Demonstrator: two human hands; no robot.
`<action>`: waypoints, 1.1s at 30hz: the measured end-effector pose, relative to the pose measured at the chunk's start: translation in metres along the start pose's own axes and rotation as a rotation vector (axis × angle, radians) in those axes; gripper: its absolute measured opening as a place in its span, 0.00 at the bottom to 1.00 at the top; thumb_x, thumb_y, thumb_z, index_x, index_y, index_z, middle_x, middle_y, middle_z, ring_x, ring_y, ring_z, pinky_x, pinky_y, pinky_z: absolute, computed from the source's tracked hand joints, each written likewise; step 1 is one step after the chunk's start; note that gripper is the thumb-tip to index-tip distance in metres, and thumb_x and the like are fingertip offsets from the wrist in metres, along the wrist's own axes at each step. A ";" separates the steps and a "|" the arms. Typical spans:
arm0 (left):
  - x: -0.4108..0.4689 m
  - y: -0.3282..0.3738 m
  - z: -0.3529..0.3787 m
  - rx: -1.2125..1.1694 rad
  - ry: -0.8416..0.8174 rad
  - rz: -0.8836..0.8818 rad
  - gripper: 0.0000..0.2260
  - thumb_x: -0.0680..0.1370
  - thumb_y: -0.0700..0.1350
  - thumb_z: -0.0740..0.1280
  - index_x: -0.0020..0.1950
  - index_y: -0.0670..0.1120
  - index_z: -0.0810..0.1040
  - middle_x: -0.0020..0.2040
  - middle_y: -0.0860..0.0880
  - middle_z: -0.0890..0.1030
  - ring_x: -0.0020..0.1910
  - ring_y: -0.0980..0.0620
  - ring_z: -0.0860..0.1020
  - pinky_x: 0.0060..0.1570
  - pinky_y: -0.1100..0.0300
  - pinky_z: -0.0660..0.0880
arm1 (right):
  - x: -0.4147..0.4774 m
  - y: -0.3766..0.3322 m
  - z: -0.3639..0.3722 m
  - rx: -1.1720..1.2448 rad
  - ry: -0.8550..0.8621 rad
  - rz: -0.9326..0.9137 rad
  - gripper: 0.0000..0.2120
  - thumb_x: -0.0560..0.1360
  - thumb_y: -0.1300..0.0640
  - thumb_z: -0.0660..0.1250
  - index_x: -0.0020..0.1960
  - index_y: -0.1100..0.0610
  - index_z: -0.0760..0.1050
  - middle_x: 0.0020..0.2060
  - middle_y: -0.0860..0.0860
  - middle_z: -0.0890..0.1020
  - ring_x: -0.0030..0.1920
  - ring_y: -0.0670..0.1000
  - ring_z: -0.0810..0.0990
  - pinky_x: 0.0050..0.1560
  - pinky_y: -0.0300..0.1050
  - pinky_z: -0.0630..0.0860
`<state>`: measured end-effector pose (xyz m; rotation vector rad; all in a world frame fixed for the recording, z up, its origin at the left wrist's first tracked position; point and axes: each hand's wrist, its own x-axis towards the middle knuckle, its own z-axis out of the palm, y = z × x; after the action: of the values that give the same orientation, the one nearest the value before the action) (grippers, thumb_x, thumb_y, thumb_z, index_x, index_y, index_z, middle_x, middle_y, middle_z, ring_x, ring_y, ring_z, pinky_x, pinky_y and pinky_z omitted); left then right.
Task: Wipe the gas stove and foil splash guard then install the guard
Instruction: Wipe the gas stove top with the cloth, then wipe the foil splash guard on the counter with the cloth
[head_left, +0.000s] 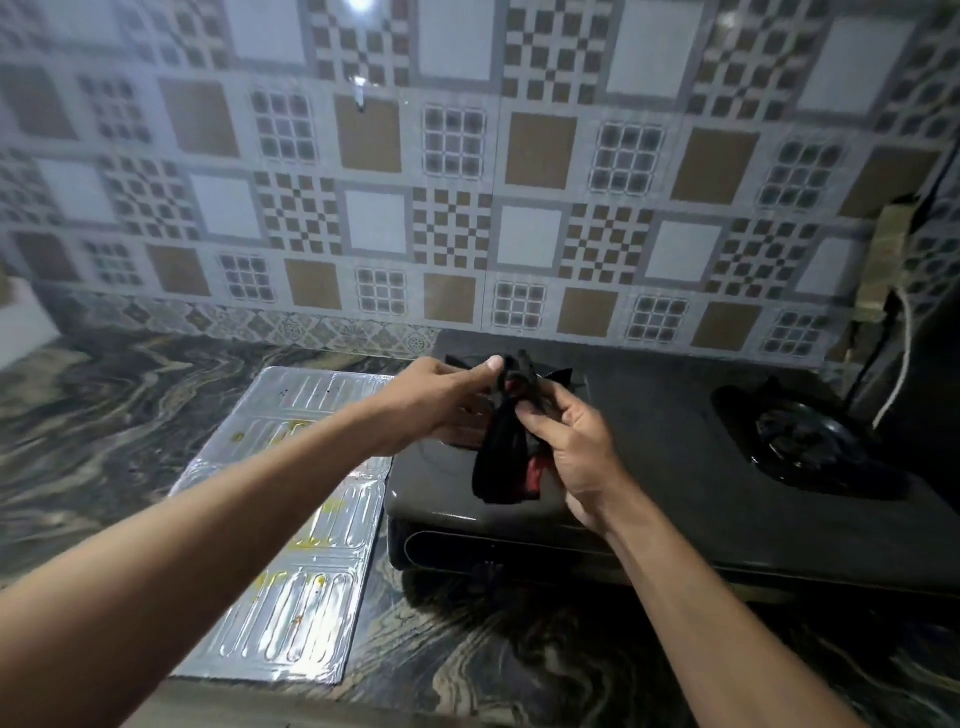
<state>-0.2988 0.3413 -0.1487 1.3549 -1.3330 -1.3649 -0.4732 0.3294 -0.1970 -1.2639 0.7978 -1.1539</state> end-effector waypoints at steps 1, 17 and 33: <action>-0.003 0.004 -0.001 -0.001 0.021 0.024 0.20 0.77 0.57 0.69 0.47 0.38 0.84 0.40 0.43 0.83 0.38 0.47 0.81 0.39 0.57 0.80 | 0.002 -0.004 0.002 0.003 -0.031 -0.010 0.13 0.79 0.67 0.64 0.61 0.57 0.78 0.50 0.49 0.86 0.53 0.47 0.83 0.56 0.40 0.76; -0.036 0.020 -0.047 0.101 0.250 0.067 0.10 0.78 0.34 0.65 0.55 0.40 0.83 0.43 0.44 0.85 0.39 0.53 0.84 0.36 0.63 0.79 | 0.029 -0.029 0.029 -0.348 -0.088 -0.123 0.12 0.75 0.57 0.72 0.58 0.48 0.78 0.51 0.50 0.84 0.51 0.48 0.83 0.58 0.56 0.80; -0.021 -0.018 -0.226 0.322 0.180 0.051 0.12 0.78 0.37 0.68 0.54 0.53 0.84 0.49 0.49 0.87 0.47 0.54 0.85 0.41 0.59 0.81 | 0.107 0.003 0.154 -0.691 -0.206 -0.207 0.13 0.75 0.63 0.71 0.59 0.53 0.82 0.52 0.46 0.84 0.54 0.45 0.81 0.61 0.45 0.77</action>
<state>-0.0716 0.3317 -0.1365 1.6021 -1.4970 -0.9962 -0.2986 0.2732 -0.1577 -2.0408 0.9635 -0.9078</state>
